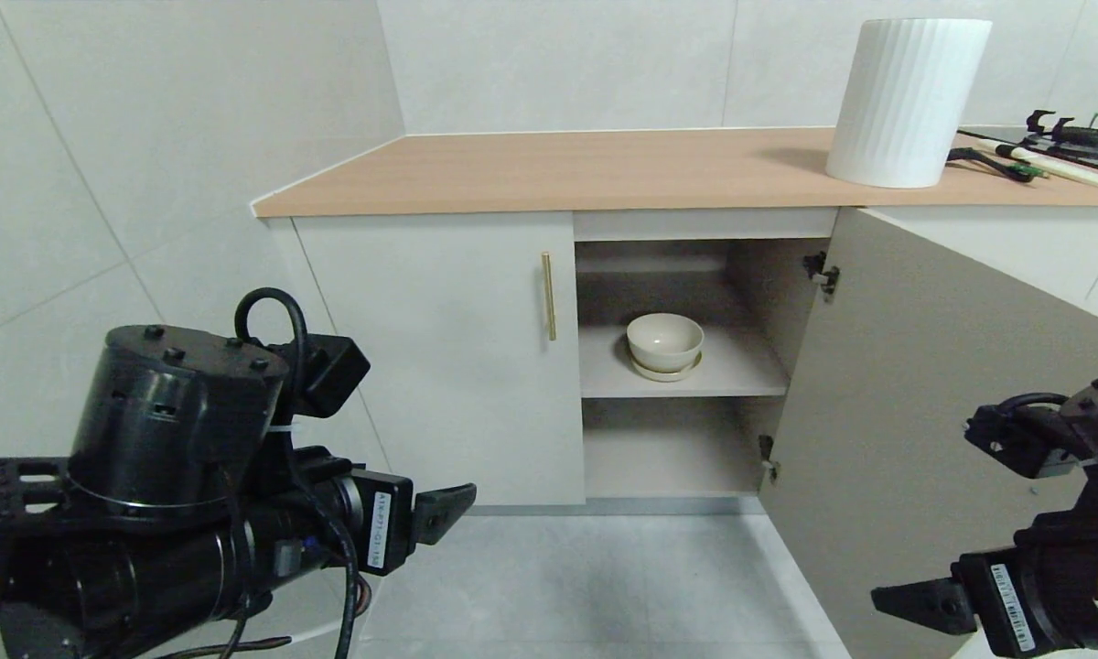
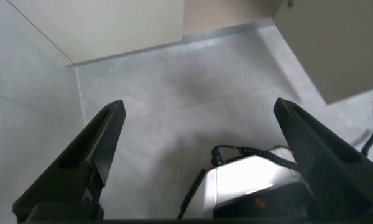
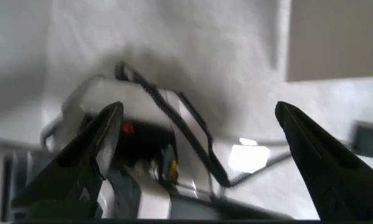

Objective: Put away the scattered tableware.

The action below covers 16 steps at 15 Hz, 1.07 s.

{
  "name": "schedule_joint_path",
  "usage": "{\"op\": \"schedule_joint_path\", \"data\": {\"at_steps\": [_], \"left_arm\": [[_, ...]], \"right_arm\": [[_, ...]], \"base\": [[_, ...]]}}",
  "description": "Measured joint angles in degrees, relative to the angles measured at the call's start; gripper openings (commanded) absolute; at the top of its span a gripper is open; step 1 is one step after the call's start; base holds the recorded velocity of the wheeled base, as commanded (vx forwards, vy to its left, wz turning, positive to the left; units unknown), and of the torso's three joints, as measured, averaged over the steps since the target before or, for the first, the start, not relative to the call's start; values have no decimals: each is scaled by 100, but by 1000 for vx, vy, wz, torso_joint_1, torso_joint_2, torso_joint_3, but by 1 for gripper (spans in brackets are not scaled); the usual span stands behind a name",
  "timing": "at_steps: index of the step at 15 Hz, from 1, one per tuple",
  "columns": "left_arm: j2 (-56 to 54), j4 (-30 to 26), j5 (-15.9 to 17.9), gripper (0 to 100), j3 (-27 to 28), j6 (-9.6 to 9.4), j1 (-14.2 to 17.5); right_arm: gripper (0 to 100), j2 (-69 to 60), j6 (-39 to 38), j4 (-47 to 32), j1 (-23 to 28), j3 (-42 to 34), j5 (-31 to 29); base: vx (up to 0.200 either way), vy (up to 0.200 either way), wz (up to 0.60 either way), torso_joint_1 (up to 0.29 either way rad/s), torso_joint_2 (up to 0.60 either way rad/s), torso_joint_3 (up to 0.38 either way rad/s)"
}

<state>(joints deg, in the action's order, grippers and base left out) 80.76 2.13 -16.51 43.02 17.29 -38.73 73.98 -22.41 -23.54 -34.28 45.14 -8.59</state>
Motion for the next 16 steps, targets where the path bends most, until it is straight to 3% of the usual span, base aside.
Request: {"op": "schedule_joint_path", "data": {"at_steps": [5, 8, 13, 16], "left_arm": [[-11, -4, 0, 100, 4, 0, -2], [-15, -2, 1, 100, 2, 1, -5], [-15, -4, 0, 100, 2, 1, 4], [-20, 2, 9, 100, 2, 1, -7]], "right_arm": [[100, -318, 218, -1190, 7, 310, 9], [100, -412, 334, -1438, 190, 499, -2], [100, -475, 780, -1562, 1067, 601, -500], [100, -456, 985, -1349, 1888, 723, -550]], "base": [[0, -200, 0, 4, 3, 4], [0, -133, 0, 0, 3, 3], [0, 0, 0, 0, 0, 0], [0, 0, 0, 0, 0, 0]]}}
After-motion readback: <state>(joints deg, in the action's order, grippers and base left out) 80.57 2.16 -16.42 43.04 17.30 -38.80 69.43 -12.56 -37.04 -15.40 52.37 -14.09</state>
